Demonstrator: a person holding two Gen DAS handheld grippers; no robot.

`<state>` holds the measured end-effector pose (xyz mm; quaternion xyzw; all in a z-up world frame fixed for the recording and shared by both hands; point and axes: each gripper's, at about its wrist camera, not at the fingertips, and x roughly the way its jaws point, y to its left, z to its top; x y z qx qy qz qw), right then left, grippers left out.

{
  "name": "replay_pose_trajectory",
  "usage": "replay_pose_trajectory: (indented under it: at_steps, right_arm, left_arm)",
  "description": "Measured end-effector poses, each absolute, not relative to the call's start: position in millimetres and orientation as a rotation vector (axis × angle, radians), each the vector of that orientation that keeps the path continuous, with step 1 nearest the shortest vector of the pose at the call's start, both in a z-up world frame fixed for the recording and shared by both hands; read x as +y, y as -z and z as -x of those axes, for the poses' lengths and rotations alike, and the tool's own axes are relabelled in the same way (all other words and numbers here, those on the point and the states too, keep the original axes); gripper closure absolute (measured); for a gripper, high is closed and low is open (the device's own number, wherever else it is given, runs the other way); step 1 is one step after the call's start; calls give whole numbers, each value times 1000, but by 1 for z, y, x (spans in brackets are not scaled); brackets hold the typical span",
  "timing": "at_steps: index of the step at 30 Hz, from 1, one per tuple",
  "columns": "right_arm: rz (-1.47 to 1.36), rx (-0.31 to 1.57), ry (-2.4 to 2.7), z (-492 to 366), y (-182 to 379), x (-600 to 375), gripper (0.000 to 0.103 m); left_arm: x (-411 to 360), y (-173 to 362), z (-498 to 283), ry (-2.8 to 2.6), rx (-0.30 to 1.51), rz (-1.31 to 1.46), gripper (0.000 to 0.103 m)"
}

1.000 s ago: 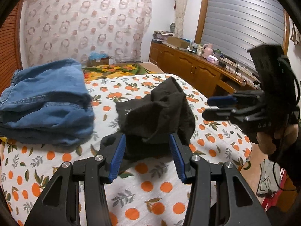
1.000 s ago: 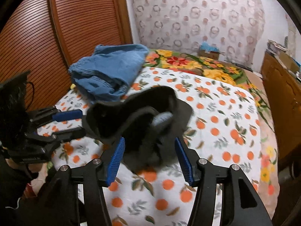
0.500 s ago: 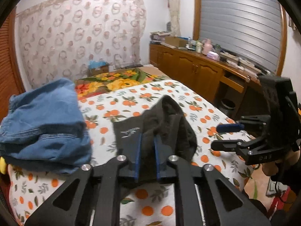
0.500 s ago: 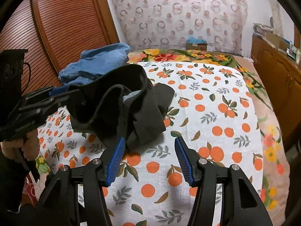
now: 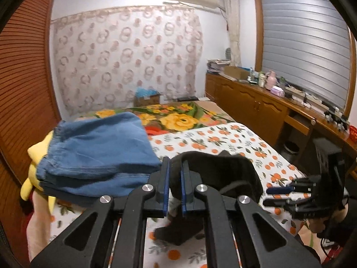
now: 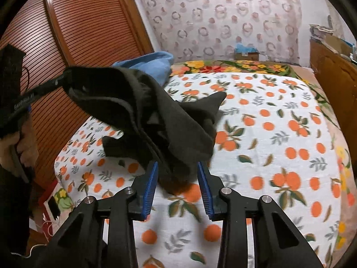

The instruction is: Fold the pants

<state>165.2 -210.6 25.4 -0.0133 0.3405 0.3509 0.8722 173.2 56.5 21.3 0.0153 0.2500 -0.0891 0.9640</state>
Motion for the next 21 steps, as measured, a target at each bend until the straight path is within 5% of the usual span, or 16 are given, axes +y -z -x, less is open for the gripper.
replay_pose_trajectory:
  at_steps: [21]
  right_arm:
    - [173, 773, -699, -200, 12, -168, 65]
  left_arm:
    - [85, -31, -171, 119, 485, -38, 94]
